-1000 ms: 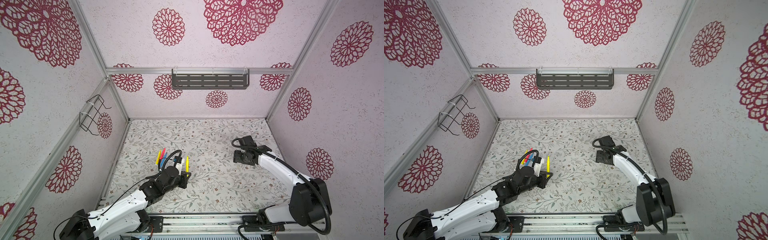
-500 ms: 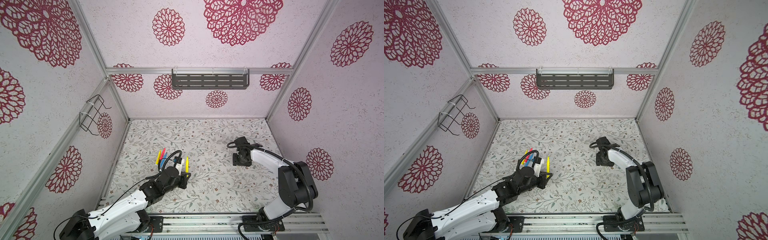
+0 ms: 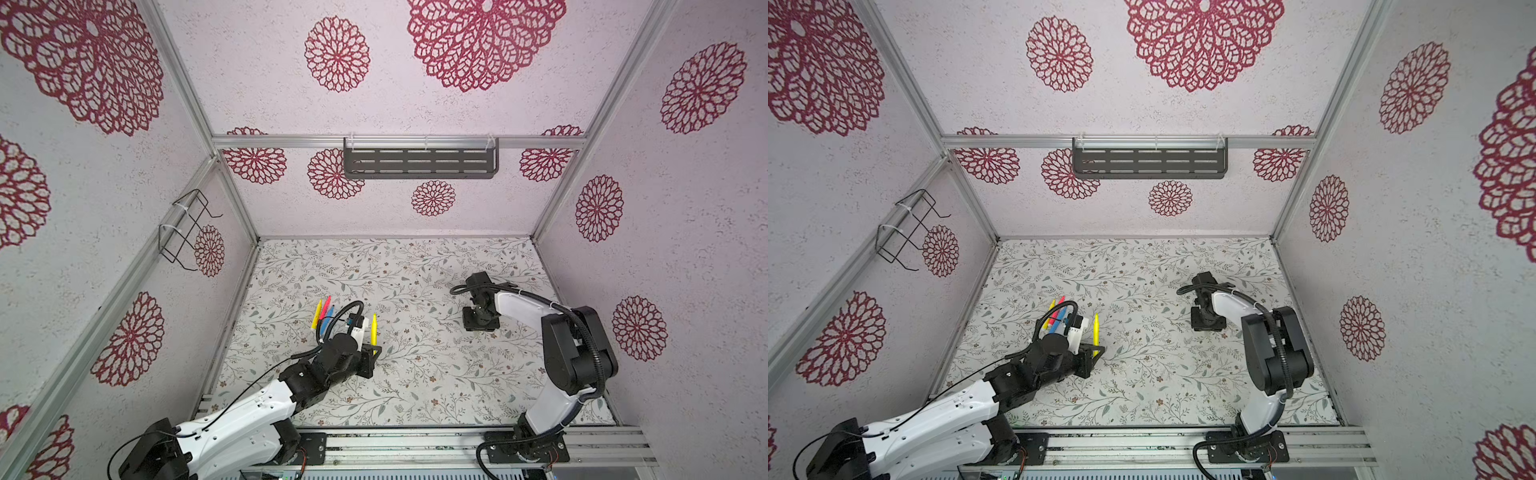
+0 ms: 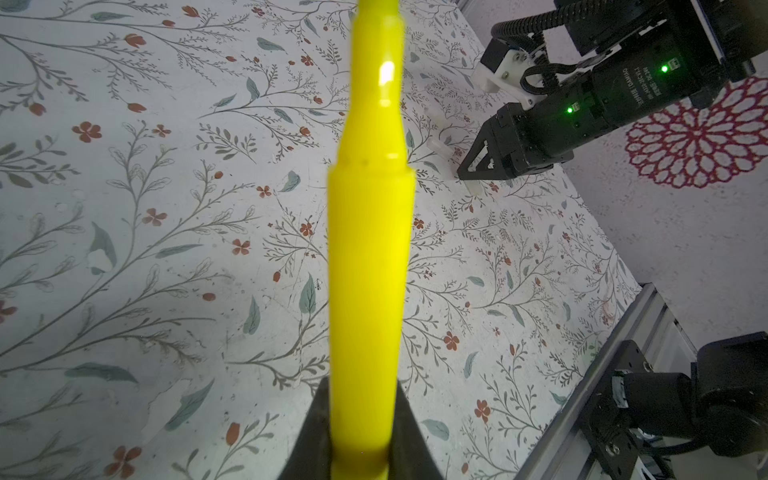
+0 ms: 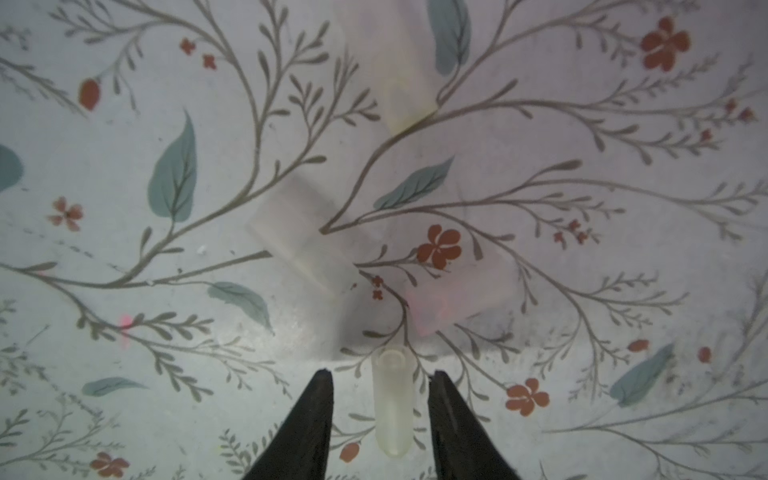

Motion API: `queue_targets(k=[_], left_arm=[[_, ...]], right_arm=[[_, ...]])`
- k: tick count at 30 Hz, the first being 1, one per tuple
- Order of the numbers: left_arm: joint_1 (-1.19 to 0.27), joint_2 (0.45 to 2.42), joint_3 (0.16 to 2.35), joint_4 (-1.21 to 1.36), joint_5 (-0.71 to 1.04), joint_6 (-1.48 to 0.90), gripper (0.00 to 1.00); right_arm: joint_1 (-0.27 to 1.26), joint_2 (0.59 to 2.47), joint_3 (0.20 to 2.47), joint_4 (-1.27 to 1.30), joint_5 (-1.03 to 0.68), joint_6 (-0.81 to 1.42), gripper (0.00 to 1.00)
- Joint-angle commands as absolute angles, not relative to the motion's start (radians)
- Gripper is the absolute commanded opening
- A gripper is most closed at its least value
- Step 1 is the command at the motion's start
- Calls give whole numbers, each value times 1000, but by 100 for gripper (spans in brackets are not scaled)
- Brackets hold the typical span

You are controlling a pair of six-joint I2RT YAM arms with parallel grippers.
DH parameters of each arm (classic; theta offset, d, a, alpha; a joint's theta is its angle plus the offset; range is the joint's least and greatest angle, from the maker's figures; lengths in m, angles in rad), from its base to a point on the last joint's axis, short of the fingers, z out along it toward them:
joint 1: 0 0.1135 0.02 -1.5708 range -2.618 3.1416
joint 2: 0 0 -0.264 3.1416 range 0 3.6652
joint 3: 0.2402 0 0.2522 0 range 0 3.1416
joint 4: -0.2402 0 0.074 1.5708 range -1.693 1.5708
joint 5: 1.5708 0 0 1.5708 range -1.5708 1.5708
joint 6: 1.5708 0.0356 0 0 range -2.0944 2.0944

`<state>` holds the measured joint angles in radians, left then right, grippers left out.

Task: Insert the pens into the pen caps

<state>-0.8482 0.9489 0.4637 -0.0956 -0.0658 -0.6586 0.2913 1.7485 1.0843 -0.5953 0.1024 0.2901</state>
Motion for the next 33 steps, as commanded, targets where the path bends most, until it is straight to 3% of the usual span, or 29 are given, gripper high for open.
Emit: queue_targets(k=[1,14,23,28,33], left_arm=[[-848,947,462,-86,-77,-661,0],[-848,939,459,-91,-78,-664,0],[-848,939,465,-92,-74,-663,0],[-849,948,467,-73,-58,-654,0],[-853,976,474,-37,-26,-637,0]], right_arm=[[285,1755,1111,-618,122,269,41],[285,1784,1073,-593,126,265,32],[287,1754,1018,-566,104,270,14],[292,1680,994,-566,73,278,6],[321,1477,960,-496,-49,318,1]])
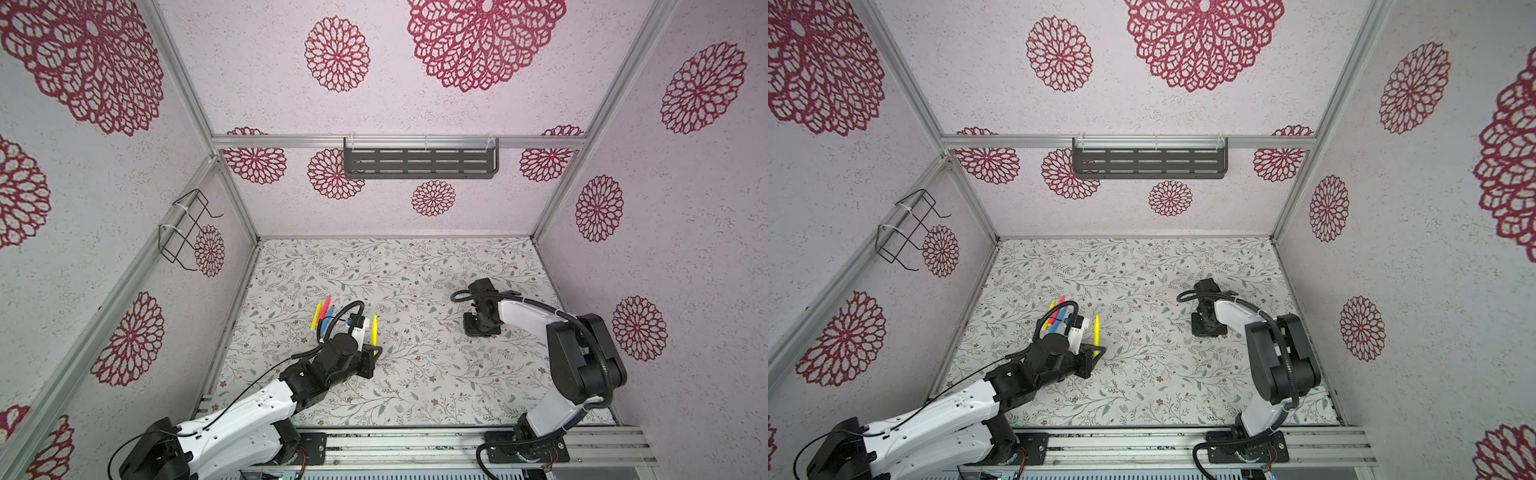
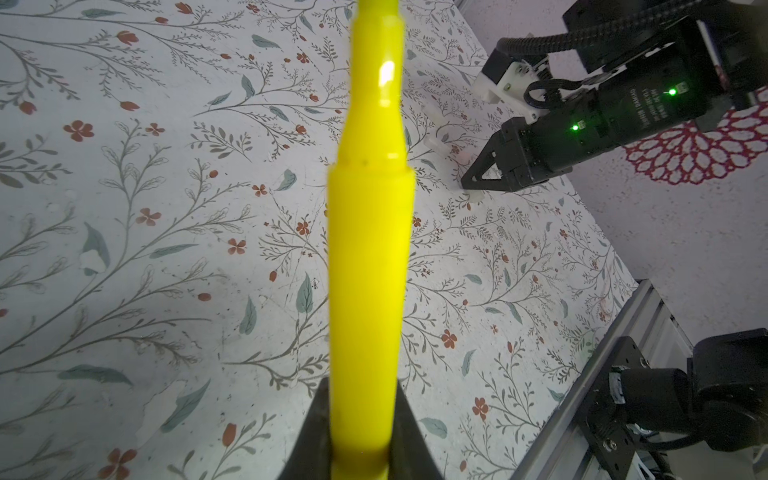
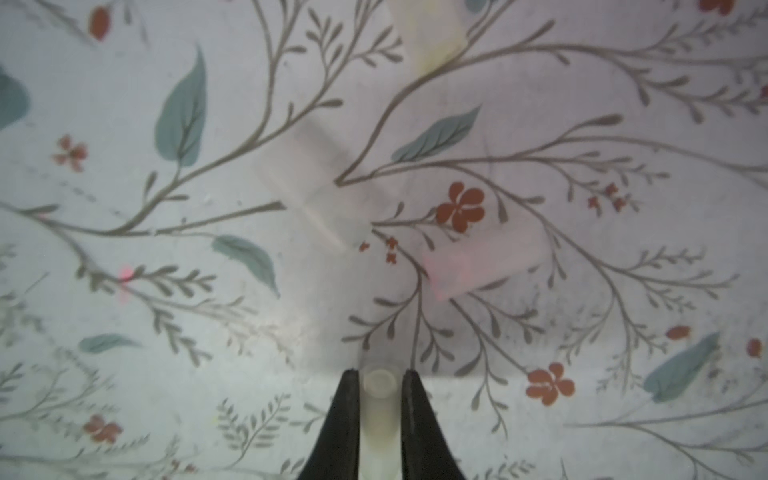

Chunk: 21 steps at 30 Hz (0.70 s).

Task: Insert the pens into the pen caps

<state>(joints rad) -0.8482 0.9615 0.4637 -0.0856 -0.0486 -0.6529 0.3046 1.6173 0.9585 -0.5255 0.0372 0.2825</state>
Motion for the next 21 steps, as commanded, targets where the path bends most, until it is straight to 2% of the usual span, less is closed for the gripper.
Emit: queue_targets(k=[1,5,12,21], left_arm=[[-853,982,477,-28,-21,-635,0],[-877,1025,497,20,-1,-617,0],[-969,1137,566,126,25,-575,0],[-1036,1221,628,213,59,-561,0]], right_arm=[[325,1416,941,-463,-95,334,1],[328,1265,924,-416,-170,374,1],[359,1110,937,-374,-241,439,0],[454,985,885,-152,-314,525,0]])
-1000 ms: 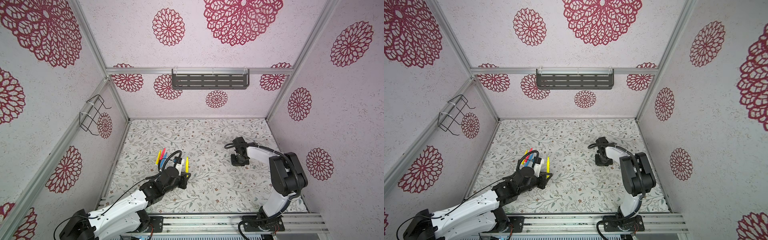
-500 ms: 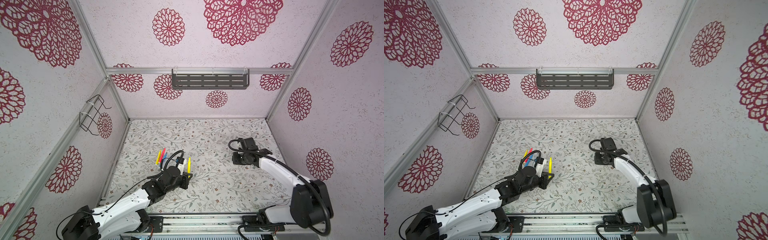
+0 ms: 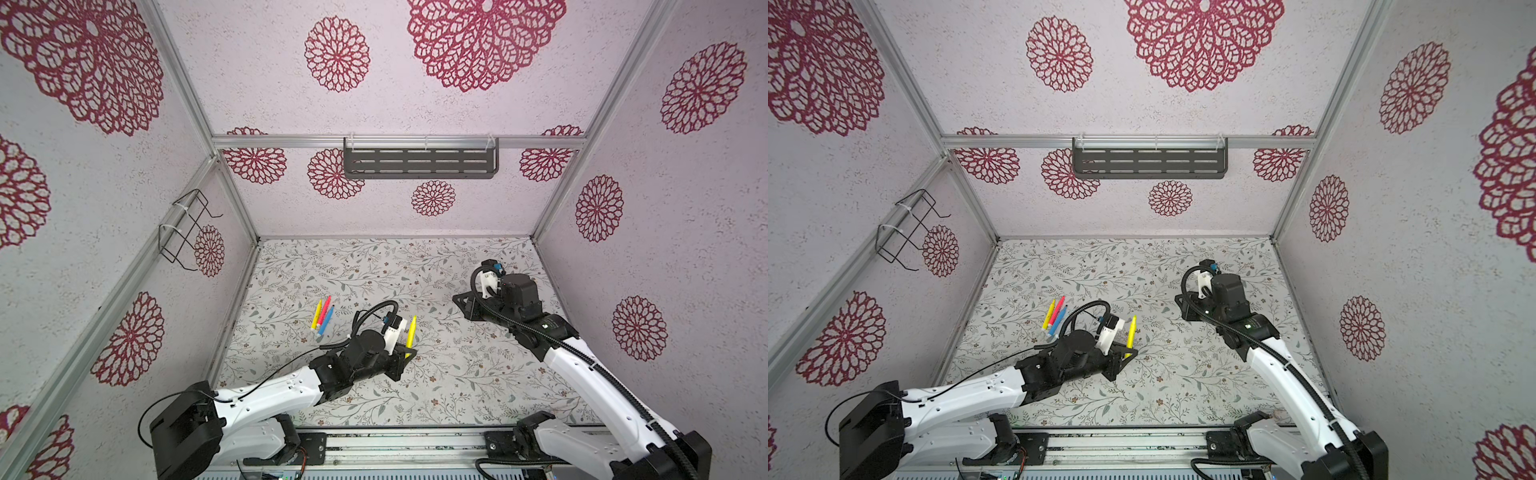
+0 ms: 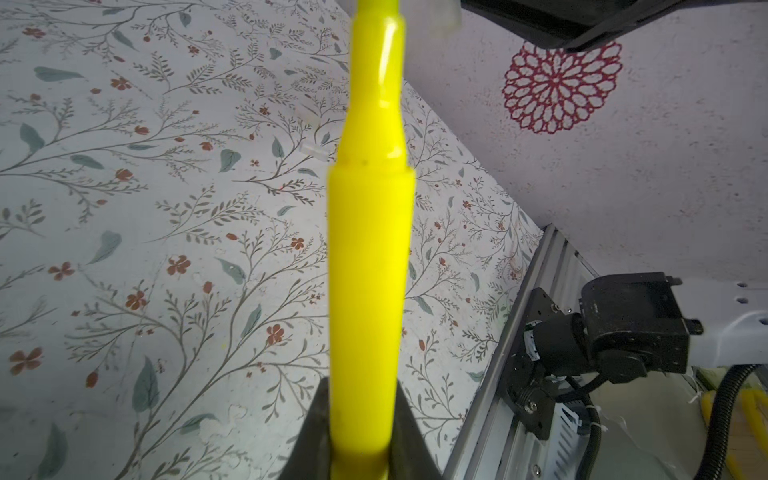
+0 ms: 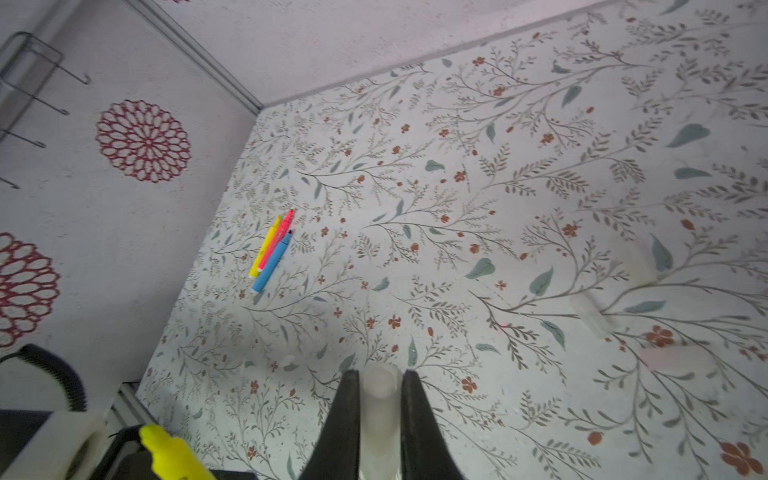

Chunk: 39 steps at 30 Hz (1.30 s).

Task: Insert the pens into the pen caps
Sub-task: 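Lift the translucent cap with the right gripper and swing it toward the left gripper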

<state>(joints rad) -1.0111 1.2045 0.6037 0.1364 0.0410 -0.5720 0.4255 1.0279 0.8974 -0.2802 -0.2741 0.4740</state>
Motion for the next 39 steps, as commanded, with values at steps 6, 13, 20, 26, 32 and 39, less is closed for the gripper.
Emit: queue_targets(k=[6,13,20,26,32,39], left_arm=[[-1082,1292,682,234,70,-563,0],[-1097,1330,715,245,72,-558,0],[-1099,1327,723,240,66,-553,0],[-1097,1325,723,236,57,-551,0],[-1098,1325,729,222,49,-553,0],[-1098,1310,727,217,40,-555,0]], right_arm=[[502,961,873,-32,-352,563,0],[536,951,858,10,-353,574,0],[563,914,808,54,-346,597,0],[577,880,771,83,-358,613,0],[584,864,754,87,-365,620,0],[591,839,734,78,-368,623,0]])
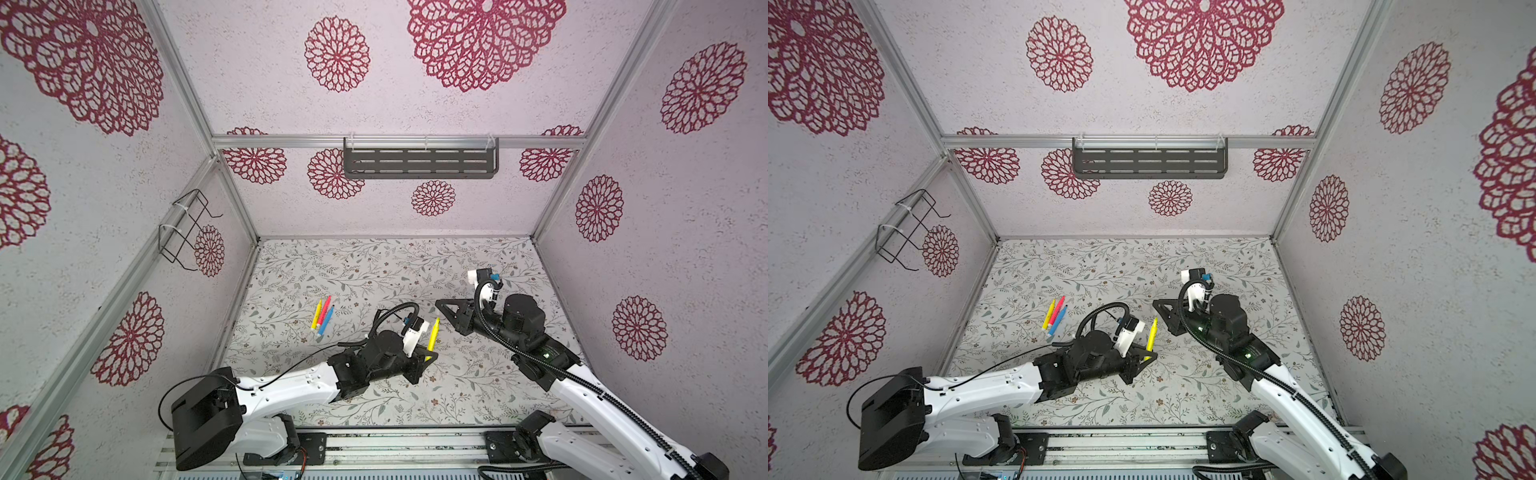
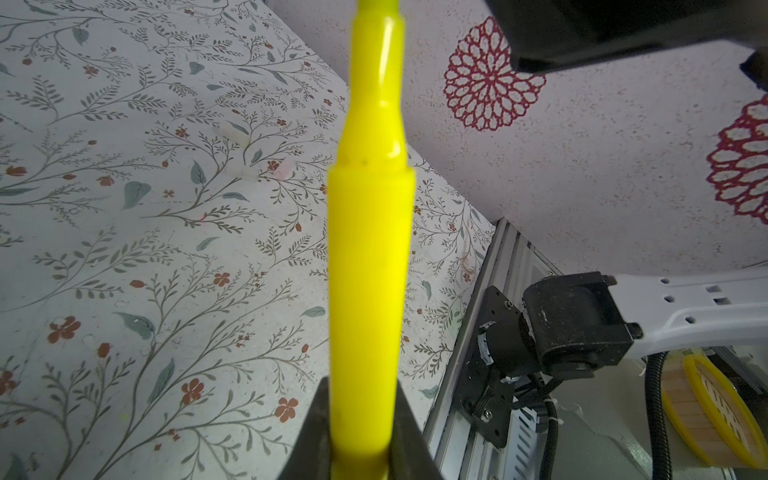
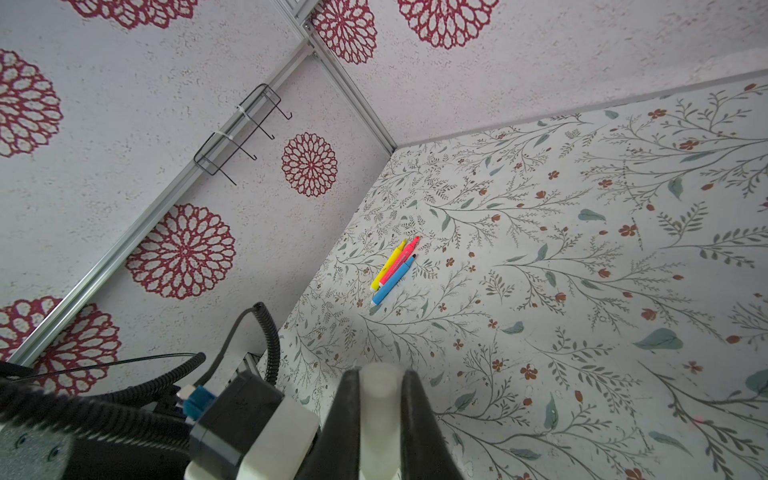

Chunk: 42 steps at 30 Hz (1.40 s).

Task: Insert the pens into the pen caps
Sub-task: 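Lift the translucent cap with the right gripper and swing it toward the left gripper, then bring the held cap above the yellow highlighter tip held by the left gripper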

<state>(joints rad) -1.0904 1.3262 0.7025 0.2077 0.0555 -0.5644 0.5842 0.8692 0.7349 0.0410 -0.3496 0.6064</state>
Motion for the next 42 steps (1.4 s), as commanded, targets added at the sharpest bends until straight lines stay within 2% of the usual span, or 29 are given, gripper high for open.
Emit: queue_targets(k=[1,13,29,42], left_arm=[[-1098,1310,727,217,37,-555,0],[-1097,1313,741,214,52,-561,0],[-1097,1317,732,220,58,-565,0],[-1097,1295,707,222,23,-550,0]], right_arm=[[592,833,730,81,-367,625,0],[600,788,680,110,-360,631,0],[600,858,742,136,-327,605,0],[601,868,702,184,-344,626,0]])
